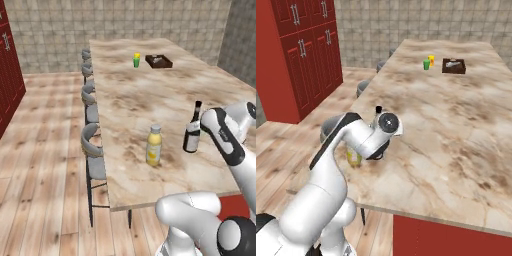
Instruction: Place the drinks on the dining counter in a tight cluster.
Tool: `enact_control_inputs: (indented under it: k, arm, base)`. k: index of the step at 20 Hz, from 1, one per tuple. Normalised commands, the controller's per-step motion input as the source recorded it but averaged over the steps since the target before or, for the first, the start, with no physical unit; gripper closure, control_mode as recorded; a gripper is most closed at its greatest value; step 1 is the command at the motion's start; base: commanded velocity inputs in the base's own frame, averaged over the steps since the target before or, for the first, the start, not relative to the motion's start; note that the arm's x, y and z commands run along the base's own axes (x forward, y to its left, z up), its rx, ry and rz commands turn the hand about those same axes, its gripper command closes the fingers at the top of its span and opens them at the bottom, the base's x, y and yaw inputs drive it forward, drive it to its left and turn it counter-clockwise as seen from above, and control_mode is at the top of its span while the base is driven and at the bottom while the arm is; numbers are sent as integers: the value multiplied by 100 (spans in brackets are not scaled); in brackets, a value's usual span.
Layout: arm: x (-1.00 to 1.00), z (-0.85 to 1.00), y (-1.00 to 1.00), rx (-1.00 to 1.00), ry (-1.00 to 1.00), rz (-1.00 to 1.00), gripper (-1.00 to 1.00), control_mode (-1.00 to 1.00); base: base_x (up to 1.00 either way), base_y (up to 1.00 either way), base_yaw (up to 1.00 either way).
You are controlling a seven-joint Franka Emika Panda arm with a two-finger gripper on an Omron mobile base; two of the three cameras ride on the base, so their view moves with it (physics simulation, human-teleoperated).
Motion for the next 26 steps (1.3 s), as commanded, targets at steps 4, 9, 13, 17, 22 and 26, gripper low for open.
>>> enact_control_inputs:
  k: [4, 9, 13, 17, 22, 26]
  arm:
    - [53, -19, 3, 0, 4, 48, 100, -100]
    - [11, 0, -5, 0, 0, 36, 100, -100]
    - [0, -8, 3, 0, -1, 21, 100, -100]
    - [-6, -22, 22, 0, -5, 9, 100, -100]
    - [-6, -44, 24, 0, -2, 5, 100, -100]
    - [0, -30, 18, 0, 0, 2, 100, -100]
  base:
    - [0, 0, 0]
    - [0, 0, 0]
    - [0, 0, 0]
    - [0, 0, 0]
    - [0, 0, 0]
    - [0, 0, 0]
